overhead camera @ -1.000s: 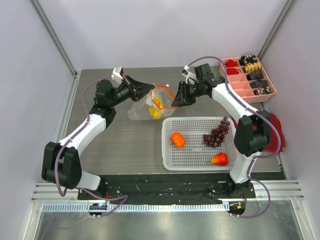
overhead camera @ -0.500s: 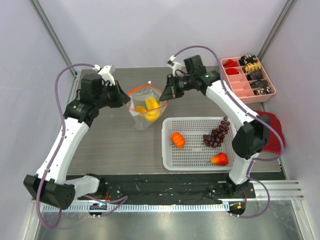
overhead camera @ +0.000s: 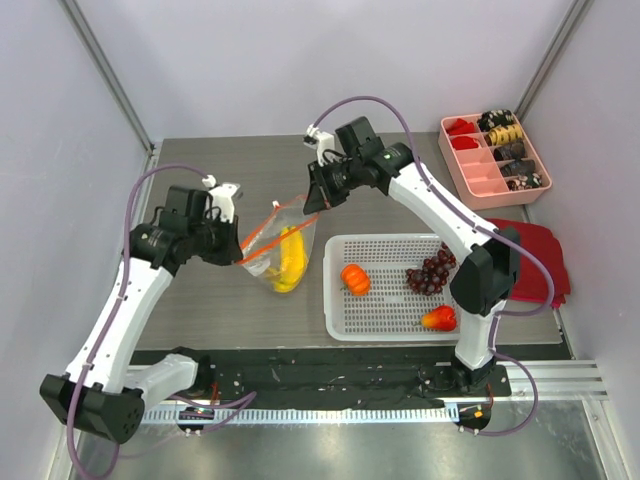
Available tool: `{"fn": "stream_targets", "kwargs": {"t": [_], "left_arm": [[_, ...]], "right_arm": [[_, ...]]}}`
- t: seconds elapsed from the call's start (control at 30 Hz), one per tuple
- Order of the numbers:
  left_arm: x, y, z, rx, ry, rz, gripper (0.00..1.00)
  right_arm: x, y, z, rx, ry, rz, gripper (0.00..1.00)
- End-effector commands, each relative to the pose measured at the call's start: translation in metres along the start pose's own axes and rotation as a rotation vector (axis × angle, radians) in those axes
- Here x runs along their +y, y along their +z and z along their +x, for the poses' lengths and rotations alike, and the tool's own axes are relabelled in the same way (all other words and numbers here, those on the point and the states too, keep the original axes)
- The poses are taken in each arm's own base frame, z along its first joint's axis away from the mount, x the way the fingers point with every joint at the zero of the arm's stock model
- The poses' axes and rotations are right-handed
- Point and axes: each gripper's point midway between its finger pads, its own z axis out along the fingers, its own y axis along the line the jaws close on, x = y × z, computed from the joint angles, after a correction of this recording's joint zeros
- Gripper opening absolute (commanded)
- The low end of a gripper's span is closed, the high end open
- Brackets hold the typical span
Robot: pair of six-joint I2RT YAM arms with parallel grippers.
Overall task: Place the food in the zip-top bag and seal the zipper
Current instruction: Adjust the zipper food storage bag at the center of the board.
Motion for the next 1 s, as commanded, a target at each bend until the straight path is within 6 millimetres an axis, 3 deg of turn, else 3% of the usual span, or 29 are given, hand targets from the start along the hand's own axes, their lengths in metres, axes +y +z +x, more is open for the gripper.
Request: {"fn": "stream_targets", "kwargs": {"t": [0.0, 0.03, 0.13, 0.17, 0.27, 0.4, 0.57, 0.67, 0.7, 0.8, 0.97], "left_arm": [[-0.021, -0.036, -0.027, -0.119, 0.015, 0.066, 0.17], [-0.022, -0.037, -0.031, -0.134, 0.004, 0.071, 0.34], [-0.019, -0.034, -0.048, -0.184, -0.023, 0.049, 0.55], [-0.017, -0.031, -0.052, -0.19, -0.028, 0.042, 0.55], [-0.012, -0.019, -0.068, -0.194, -0.053, 0.022, 0.55], [-0.023, -0.007, -0.077, -0.158, -0.081, 0.094, 0.52], [-0.043, -0.014, -0.092, -0.223, -0.081, 0.2, 0.55], [-0.042, -0.009, -0.094, -0.233, -0.109, 0.199, 0.41], [-0.041, -0.004, -0.093, -0.214, -0.119, 0.198, 0.28], [-0.044, -0.001, -0.095, -0.189, -0.121, 0.214, 0.2], [-0.044, 0.004, -0.09, -0.162, -0.137, 0.215, 0.3]], "right_arm": [[0.02, -0.023, -0.021, -0.069, -0.132, -0.024, 0.01], [0.022, -0.023, -0.02, -0.066, -0.143, -0.036, 0.01], [0.024, -0.022, -0.014, -0.051, -0.201, -0.047, 0.01], [0.024, -0.021, -0.013, -0.047, -0.21, -0.049, 0.01], [0.021, -0.018, -0.011, -0.041, -0.228, -0.043, 0.01], [0.025, -0.019, -0.016, -0.053, -0.242, -0.049, 0.01], [0.033, -0.02, -0.023, -0.069, -0.26, -0.062, 0.01], [0.04, -0.02, -0.025, -0.075, -0.275, -0.08, 0.01], [0.039, -0.02, -0.025, -0.076, -0.276, -0.078, 0.02], [0.04, -0.02, -0.026, -0.079, -0.29, -0.072, 0.04], [0.04, -0.02, -0.027, -0.081, -0.294, -0.076, 0.04]]}}
